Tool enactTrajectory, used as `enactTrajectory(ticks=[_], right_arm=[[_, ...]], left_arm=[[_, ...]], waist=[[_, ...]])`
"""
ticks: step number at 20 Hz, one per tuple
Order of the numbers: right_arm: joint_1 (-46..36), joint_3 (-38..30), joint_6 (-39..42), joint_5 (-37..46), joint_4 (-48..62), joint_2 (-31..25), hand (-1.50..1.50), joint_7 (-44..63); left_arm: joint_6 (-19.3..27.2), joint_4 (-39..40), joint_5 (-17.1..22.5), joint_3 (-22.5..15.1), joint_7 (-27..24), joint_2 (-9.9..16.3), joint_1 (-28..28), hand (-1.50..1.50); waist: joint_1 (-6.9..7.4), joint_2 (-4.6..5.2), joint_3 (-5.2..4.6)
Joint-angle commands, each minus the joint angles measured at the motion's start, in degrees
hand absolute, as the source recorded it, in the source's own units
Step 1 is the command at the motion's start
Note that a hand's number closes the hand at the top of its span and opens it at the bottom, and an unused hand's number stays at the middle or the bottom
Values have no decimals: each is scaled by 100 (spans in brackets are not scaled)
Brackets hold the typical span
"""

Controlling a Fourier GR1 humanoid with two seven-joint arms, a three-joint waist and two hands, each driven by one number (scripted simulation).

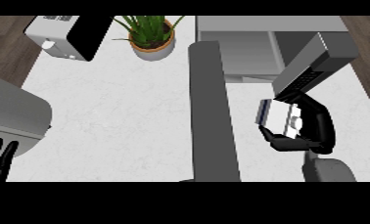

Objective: Pick up the milk, place it into the microwave and close the microwave

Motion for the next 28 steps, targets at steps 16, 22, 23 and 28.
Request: enactTrajectory(ticks=[16,22,23,28], right_arm=[[-3678,-494,-997,812,3902,195,150,109],[-4672,-860,-1353,930,5304,-8,150,-332],[-4676,-892,-1341,970,5488,-133,150,-504],[-5086,-976,-1601,1074,5956,-262,150,-733]], left_arm=[[-277,411,144,302,76,64,-376,-150],[-301,821,223,462,172,326,-855,-150],[-101,545,-32,215,222,78,-830,-150],[-275,861,102,281,164,273,-1142,-150]], waist=[[168,61,10],[289,128,14],[297,133,17],[425,217,20]])
